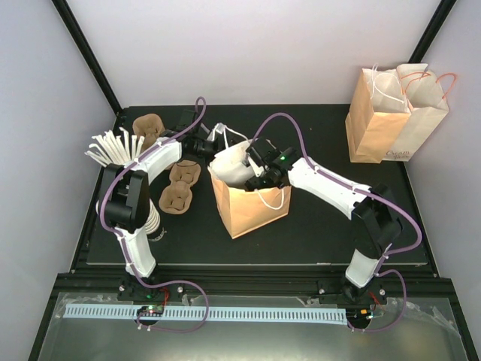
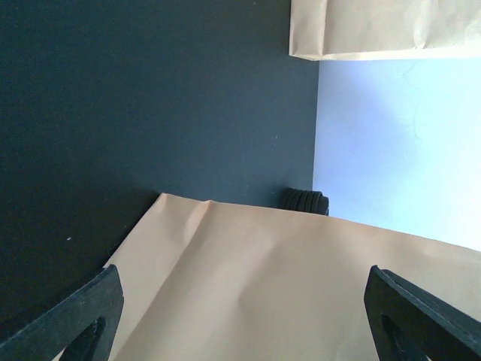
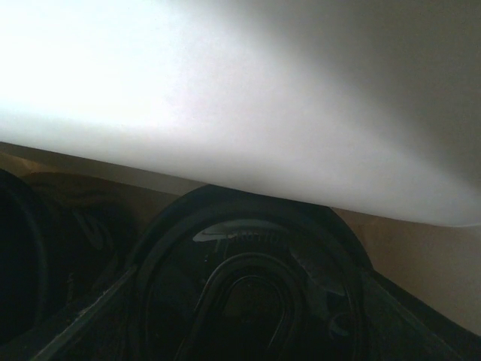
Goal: Pack the takeout coffee
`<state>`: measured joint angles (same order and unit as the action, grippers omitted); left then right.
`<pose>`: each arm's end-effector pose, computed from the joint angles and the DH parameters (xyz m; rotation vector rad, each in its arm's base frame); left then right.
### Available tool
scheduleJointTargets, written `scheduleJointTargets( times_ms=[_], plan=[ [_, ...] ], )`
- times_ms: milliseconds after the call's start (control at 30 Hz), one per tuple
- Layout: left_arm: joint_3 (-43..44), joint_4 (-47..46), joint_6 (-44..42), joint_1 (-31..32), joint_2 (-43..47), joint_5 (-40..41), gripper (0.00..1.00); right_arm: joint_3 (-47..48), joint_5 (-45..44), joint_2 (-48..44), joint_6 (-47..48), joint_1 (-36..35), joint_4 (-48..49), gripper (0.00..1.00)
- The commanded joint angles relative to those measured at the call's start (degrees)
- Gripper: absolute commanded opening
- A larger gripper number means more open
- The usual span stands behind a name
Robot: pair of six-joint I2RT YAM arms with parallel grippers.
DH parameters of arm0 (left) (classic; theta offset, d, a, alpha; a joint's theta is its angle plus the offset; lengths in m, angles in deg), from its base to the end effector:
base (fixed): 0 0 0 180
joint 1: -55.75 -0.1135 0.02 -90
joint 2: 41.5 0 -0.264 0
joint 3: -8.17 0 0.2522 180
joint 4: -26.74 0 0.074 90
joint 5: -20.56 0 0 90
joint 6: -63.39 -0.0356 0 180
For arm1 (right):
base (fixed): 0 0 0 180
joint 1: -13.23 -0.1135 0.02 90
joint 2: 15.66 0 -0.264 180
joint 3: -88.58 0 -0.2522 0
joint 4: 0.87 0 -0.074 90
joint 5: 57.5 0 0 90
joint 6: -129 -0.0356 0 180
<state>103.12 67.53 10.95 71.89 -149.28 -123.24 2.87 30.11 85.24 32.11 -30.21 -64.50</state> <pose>0.3790 -0.1396 0.2324 -0.0567 2.6084 -1.5468 0.2606 0.2447 0.2406 -0.8708 2.6694 0.1549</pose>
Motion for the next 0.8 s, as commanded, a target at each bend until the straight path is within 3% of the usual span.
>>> scheduleJointTargets(
  times_ms=[0, 300, 767],
  plan=[
    [0.25, 1.02, -1.88, 0.04, 1.83, -0.45, 0.90, -8.41, 6.43, 12.11, -0.40, -1.20, -17.95, 0.01],
    [1.16, 2.69, -3.18, 0.06, 1.62, 0.15, 0.90, -6.91, 10.55, 12.35, -2.46, -1.38, -23.46, 0.01],
    [0.49, 3.68, -4.24, 0.55, 1.35, 0.51, 0.90, -12.85, 14.59, 8.10, -4.08, -2.78, -24.49, 0.01]
  ],
)
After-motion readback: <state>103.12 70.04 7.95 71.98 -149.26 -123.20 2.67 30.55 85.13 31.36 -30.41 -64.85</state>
